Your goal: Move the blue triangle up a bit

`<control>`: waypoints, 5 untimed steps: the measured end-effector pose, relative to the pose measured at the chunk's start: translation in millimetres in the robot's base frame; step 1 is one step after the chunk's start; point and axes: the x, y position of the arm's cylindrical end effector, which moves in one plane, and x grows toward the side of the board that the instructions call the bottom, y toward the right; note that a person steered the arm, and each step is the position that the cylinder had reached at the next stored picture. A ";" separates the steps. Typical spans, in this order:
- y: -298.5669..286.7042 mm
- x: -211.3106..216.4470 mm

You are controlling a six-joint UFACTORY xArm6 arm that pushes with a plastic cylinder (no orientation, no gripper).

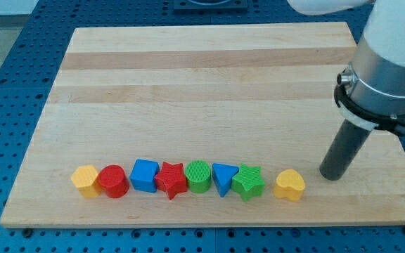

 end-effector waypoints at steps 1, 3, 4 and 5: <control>0.0 0.0; 42.9 16.4; 63.6 56.4; 35.6 63.4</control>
